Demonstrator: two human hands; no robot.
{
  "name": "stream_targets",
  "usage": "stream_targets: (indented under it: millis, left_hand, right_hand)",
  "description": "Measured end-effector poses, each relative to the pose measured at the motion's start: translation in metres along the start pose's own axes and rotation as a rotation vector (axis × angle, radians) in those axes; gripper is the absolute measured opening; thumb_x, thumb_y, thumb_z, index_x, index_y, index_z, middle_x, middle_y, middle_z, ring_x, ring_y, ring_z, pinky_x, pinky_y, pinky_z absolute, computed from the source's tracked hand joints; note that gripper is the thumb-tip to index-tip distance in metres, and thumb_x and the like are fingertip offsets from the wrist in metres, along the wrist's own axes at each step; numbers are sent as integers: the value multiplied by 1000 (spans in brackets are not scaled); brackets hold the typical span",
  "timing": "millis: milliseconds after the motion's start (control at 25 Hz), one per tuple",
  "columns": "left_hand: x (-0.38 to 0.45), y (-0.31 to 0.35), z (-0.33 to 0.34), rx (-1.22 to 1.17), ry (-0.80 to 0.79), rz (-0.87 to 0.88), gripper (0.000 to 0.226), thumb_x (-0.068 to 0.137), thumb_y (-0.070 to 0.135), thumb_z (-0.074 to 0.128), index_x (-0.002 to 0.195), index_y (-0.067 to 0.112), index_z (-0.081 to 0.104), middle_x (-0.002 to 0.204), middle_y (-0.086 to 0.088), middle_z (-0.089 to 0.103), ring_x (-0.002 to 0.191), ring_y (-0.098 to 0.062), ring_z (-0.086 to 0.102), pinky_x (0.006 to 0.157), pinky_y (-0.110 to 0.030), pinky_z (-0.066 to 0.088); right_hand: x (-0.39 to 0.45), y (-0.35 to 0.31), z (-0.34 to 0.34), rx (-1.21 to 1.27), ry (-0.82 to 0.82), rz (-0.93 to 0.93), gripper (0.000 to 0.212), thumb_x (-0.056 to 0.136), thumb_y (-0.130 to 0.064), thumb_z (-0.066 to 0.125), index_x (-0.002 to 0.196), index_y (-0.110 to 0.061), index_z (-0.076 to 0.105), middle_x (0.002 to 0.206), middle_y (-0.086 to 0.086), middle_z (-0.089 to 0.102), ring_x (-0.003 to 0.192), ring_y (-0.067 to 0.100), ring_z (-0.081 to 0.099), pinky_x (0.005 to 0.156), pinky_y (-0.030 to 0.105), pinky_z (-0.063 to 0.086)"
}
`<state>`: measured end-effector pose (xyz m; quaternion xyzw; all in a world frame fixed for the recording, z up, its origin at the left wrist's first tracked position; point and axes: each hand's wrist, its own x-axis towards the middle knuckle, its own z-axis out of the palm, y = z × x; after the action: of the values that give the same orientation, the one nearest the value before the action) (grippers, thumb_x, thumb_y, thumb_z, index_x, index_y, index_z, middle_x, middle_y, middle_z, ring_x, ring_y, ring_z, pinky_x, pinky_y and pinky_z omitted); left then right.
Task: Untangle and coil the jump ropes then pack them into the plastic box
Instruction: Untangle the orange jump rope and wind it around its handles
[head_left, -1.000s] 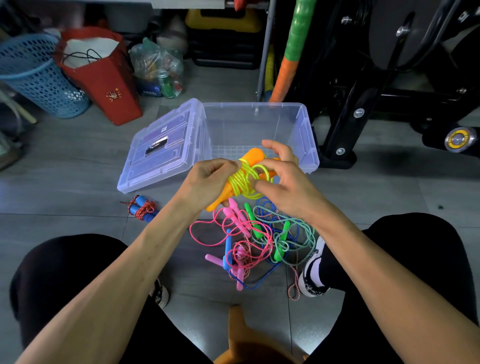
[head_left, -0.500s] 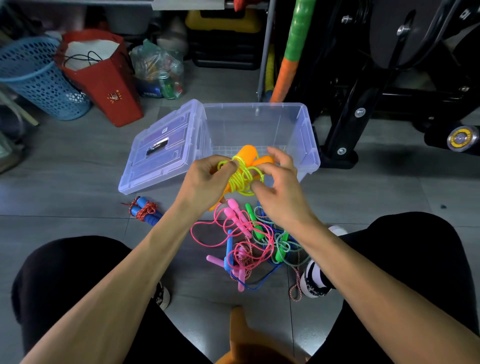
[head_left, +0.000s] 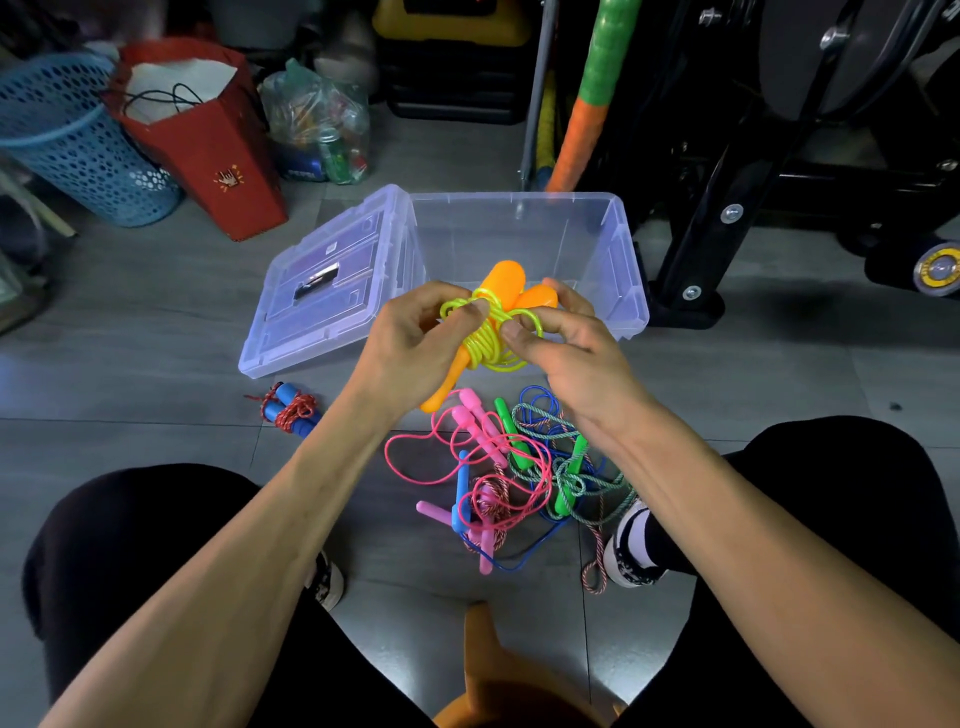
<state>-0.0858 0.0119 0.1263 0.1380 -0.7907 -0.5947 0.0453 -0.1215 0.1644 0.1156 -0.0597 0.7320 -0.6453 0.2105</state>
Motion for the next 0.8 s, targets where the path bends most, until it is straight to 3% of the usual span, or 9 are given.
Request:
stream_targets:
  millis: [80, 200, 320, 440, 560, 720, 800]
  left_hand:
    - [-1, 0, -1, -29, -5, 12, 16, 94, 15, 61, 93, 0, 67, 63, -6, 60, 44, -9, 57, 44, -19, 44]
    - [-3, -4, -3, 6, -16, 23, 17, 93, 19, 63, 92, 2, 67, 74, -20, 66, 57, -22, 64, 52, -34, 51]
    - [-7, -4, -7, 64, -91, -39, 21, 96, 21, 58, 116, 17, 60, 69, -7, 64, 55, -17, 55, 53, -30, 47]
    - [-11, -3, -12, 21, -244, -69, 36, 100, 16, 49, 134, 25, 50, 84, -24, 65, 67, -29, 62, 60, -37, 54]
    - [-15, -2, -14, -2, -271, -63, 35, 100, 13, 49, 132, 27, 52, 89, -27, 66, 74, -36, 65, 63, -46, 56]
    - [-18, -1, -7, -88, -235, -98, 34, 99, 10, 49, 130, 23, 53, 77, -13, 66, 69, -27, 65, 57, -35, 55]
    - [-18, -3, -4, -88, -214, -85, 32, 98, 10, 50, 128, 22, 55, 79, -19, 67, 67, -33, 65, 57, -37, 56]
  right_hand:
    - [0, -2, -4, 25, -39, 9, 19, 92, -17, 63, 80, -26, 73, 148, -9, 29, 118, -21, 36, 114, 29, 26]
    - [-1, -3, -9, -45, -107, 13, 21, 97, -16, 57, 84, -21, 73, 145, -9, 28, 129, -8, 35, 112, 25, 26]
    - [-4, -7, -10, -156, -151, 41, 15, 89, -9, 62, 83, -20, 69, 145, -8, 28, 126, -4, 38, 110, 26, 29]
    - [-8, -8, -14, -455, -182, -82, 17, 82, -5, 64, 85, -21, 65, 148, -6, 26, 138, 8, 25, 107, 23, 20]
    - [-12, -5, -18, -624, -182, -223, 11, 83, -6, 62, 92, -8, 65, 152, -2, 26, 139, 12, 17, 101, 19, 15]
    - [-15, -7, -19, -747, -78, -420, 10, 77, -12, 64, 86, -10, 67, 143, 0, 36, 134, 18, 23, 102, 22, 19]
    - [-15, -6, -20, -745, -94, -372, 9, 79, -10, 63, 87, -9, 67, 145, 0, 33, 134, 16, 21, 100, 21, 19]
